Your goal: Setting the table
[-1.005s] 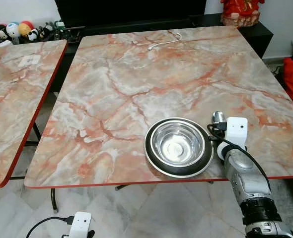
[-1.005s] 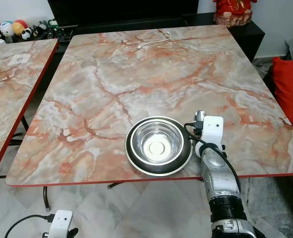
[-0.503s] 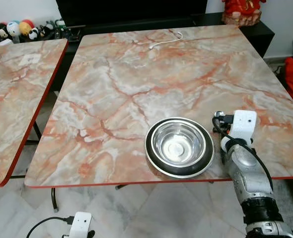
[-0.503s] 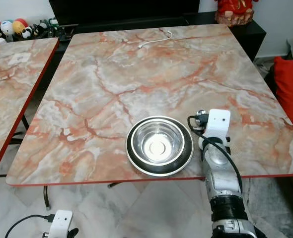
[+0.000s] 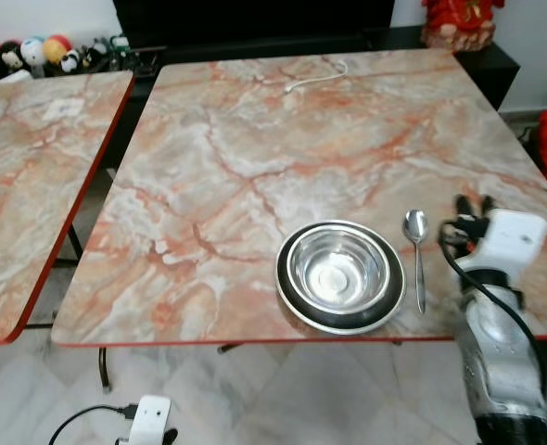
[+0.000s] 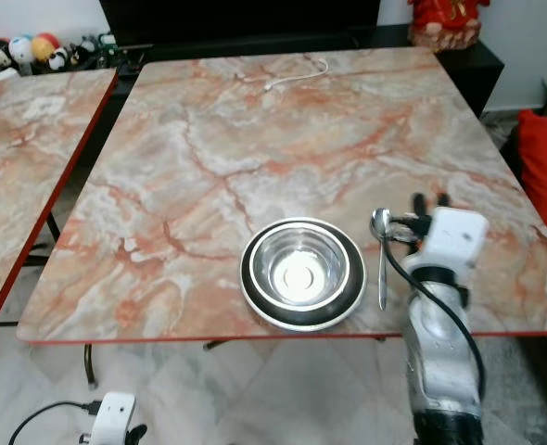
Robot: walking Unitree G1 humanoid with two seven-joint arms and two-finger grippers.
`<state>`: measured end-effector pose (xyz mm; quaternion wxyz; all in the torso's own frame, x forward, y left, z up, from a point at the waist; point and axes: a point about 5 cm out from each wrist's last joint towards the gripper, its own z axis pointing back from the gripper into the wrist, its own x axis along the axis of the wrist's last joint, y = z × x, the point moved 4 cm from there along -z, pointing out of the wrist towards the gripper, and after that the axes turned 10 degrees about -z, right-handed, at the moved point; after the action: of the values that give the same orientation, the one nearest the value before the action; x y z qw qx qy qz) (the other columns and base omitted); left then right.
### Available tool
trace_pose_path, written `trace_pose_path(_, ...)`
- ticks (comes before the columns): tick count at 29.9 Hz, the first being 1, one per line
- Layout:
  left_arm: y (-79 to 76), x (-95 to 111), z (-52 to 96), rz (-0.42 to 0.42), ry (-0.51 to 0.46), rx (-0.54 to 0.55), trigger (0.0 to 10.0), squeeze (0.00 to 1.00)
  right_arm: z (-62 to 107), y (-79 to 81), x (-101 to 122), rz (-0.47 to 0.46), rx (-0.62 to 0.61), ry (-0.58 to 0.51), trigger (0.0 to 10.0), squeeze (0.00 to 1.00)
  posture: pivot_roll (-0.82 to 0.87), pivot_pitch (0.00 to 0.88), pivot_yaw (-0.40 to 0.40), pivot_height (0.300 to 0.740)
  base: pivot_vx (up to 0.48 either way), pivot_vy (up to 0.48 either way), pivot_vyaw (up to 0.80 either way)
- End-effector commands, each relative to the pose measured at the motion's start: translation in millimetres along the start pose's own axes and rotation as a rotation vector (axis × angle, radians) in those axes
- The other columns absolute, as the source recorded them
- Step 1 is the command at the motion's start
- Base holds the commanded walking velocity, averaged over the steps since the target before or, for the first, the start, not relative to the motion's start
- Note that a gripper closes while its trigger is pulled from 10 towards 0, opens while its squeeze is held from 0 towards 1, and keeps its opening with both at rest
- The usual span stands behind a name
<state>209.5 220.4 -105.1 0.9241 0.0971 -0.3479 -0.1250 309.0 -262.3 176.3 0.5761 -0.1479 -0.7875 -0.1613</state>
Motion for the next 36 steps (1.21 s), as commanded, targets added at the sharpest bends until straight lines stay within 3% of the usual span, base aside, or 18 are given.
trace_pose_path(1, 0.3, -8.9, 2.1, 0.004, 0.028, -0.001, 10.0, 0.0, 5.0, -26.6, 14.1, 0.046, -0.141, -0.053, 10.0, 0.0, -0.15, 0.093, 0.062, 0.74, 0.0, 0.0, 0.0)
trace_pose_path(2, 0.0, -8.7, 2.0, -0.001, 0.028, -0.001, 10.0, 0.0, 9.2, -38.4, 11.7, 0.085, -0.203, -0.042, 10.0, 0.0, -0.15, 0.091, 0.062, 0.74, 0.0, 0.0, 0.0)
trace_pose_path(3, -0.8, -8.4, 1.9, -0.003, 0.027, -0.003, 10.0, 0.0, 25.1, -72.1, 2.3, 0.177, -0.389, 0.008, 10.0, 0.0, -0.15, 0.086, 0.058, 0.74, 0.0, 0.0, 0.0)
trace_pose_path(4, -1.3, -8.3, 1.9, -0.003, 0.026, -0.004, 10.0, 0.0, 34.9, -87.2, -4.0, 0.186, -0.473, 0.04, 10.0, 0.0, -0.15, 0.083, 0.057, 0.74, 0.0, 0.0, 0.0)
trace_pose_path(5, -1.3, -8.3, 1.9, -0.003, 0.026, -0.004, 10.0, 0.0, 34.9, -87.2, -4.0, 0.186, -0.473, 0.04, 10.0, 0.0, -0.15, 0.083, 0.057, 0.74, 0.0, 0.0, 0.0)
trace_pose_path(7, -2.7, -7.9, 1.9, -0.001, 0.024, -0.008, 10.0, 0.0, 66.9, -119.5, -23.4, 0.237, -0.655, 0.146, 10.0, 0.0, -0.15, 0.075, 0.055, 0.74, 0.0, 0.0, 0.0)
trace_pose_path(8, -2.7, -7.9, 1.9, -0.001, 0.024, -0.008, 10.0, 0.0, 66.9, -119.5, -23.4, 0.237, -0.655, 0.146, 10.0, 0.0, -0.15, 0.075, 0.055, 0.74, 0.0, 0.0, 0.0)
trace_pose_path(10, -3.2, -7.8, 2.0, 0.002, 0.021, -0.009, 10.0, 0.0, 98.1, -141.3, -53.5, 0.199, -0.802, 0.308, 10.0, 0.0, -0.14, 0.07, 0.051, 0.74, 0.0, 0.0, 0.0)
trace_pose_path(14, -3.8, -8.2, 2.2, 0.007, 0.021, -0.009, 10.0, 0.0, 133.2, -154.5, -92.5, 0.137, -0.924, 0.516, 10.0, 0.0, -0.15, 0.066, 0.045, 0.74, 0.0, 0.0, 0.0)
trace_pose_path(18, -4.6, -8.3, 2.2, 0.018, 0.02, -0.006, 10.0, 0.0, 150.1, -144.6, -133.4, 0.107, -0.871, 0.721, 10.0, 0.0, -0.15, 0.067, 0.036, 0.74, 0.0, 0.0, 0.0)
trace_pose_path(20, -4.1, -7.8, 1.9, 0.02, 0.022, -0.002, 10.0, 0.0, 146.3, -109.4, -176.6, -0.035, -0.647, 0.898, 10.0, 0.0, -0.16, 0.074, 0.032, 0.74, 0.0, 0.0, 0.0)
trace_pose_path(22, -4.0, -7.2, 1.7, 0.021, 0.023, 0.0, 10.0, 0.0, 148.1, -85.3, -200.4, -0.105, -0.5, 1.018, 10.0, 0.0, -0.17, 0.076, 0.034, 0.74, 0.0, 0.0, 0.0)
trace_pose_path(25, -5.1, -6.9, 1.4, 0.036, 0.025, 0.005, 10.0, 0.0, 153.6, -61.1, -222.0, -0.04, -0.275, 1.129, 10.0, 0.0, -0.17, 0.075, 0.025, 0.74, 0.0, 0.0, 0.0)
trace_pose_path(26, -5.1, -6.9, 1.4, 0.036, 0.025, 0.005, 10.0, 0.0, 153.6, -61.1, -222.0, -0.04, -0.275, 1.129, 10.0, 0.0, -0.17, 0.075, 0.025, 0.74, 0.0, 0.0, 0.0)
trace_pose_path(27, -5.2, -7.2, 1.4, 0.051, 0.028, 0.014, 10.0, 0.0, 157.4, -46.5, -227.5, -0.009, -0.132, 1.154, 10.0, 0.0, -0.16, 0.078, 0.02, 0.74, 0.0, 0.0, 0.0)
trace_pose_path(29, -5.0, -7.4, 1.4, 0.057, 0.029, 0.02, 10.0, 0.0, 159.4, -39.1, -229.4, 0.004, -0.056, 1.163, 10.0, 0.0, -0.16, 0.078, 0.021, 0.74, 0.0, 0.0, 0.0)
trace_pose_path(30, -5.3, -9.0, 1.6, 0.088, 0.039, 0.029, 10.0, 0.0, 167.9, -28.8, -234.2, 0.098, 0.089, 1.176, 10.0, 0.0, -0.16, 0.083, 0.023, 0.74, 0.0, 0.0, 0.0)
trace_pose_path(36, -7.0, -11.5, 1.9, 0.11, 0.054, 0.027, 10.0, 0.0, 192.7, -14.5, -243.2, 0.198, 0.316, 1.244, 10.0, 0.0, -0.15, 0.091, 0.023, 0.74, 0.0, 0.0, 0.0)
